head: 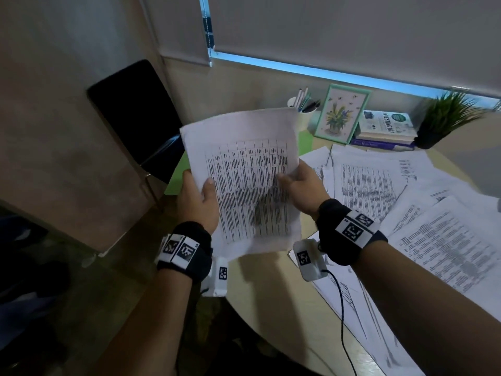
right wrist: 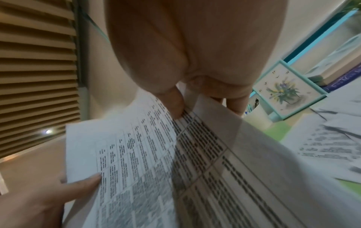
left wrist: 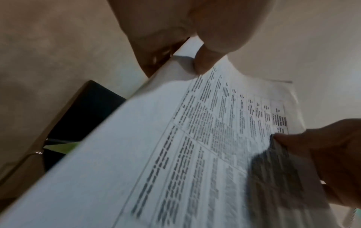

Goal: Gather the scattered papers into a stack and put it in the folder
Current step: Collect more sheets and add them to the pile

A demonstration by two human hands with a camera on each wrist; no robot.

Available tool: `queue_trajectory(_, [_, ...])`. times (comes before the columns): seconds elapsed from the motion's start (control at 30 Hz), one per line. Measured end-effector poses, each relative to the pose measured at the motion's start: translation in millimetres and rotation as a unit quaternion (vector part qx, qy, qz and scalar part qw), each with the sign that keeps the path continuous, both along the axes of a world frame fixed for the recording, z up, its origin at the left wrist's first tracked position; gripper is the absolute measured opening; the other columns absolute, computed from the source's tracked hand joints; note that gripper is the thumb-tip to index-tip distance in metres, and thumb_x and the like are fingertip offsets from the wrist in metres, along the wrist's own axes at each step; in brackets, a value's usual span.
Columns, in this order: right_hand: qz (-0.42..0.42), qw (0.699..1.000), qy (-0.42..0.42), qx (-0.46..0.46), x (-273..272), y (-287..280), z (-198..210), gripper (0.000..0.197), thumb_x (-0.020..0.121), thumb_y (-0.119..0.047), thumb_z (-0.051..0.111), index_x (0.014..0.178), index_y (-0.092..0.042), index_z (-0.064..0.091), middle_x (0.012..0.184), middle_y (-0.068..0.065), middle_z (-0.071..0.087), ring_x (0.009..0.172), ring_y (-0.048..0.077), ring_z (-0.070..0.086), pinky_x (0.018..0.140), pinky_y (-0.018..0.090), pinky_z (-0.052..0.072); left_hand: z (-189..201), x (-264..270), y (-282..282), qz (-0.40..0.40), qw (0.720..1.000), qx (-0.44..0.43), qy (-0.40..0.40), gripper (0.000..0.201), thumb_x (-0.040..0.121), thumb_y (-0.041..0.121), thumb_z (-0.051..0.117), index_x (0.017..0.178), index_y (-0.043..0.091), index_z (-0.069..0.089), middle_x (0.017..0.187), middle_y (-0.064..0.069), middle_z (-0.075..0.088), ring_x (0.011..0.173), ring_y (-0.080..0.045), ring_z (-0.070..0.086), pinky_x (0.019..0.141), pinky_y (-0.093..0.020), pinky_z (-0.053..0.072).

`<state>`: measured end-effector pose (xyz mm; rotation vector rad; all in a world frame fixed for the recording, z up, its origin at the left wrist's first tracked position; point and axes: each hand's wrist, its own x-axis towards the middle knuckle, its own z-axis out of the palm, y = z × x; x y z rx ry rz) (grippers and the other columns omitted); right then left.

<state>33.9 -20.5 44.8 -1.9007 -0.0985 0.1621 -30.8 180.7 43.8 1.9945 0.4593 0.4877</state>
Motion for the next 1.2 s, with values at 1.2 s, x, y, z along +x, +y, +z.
queue_trajectory(1.2, [-0.026, 0.898, 0.161, -0.408, -30, 38, -131, 0.034, 0.082, -0.009, 0.043, 0.116, -0.011, 0.047, 0.130, 0.017, 0.038, 0.117, 0.036, 0.040, 0.094, 0.046, 0.043, -145, 13, 46, -0.098, 0.920, 0.164, 0.343, 0.063, 0.079, 0.026, 0.067, 0.133, 0.011, 0.038, 0.130, -0.013, 0.043, 0.114, -0.035, 0.049, 0.093, -0.047, 0.048])
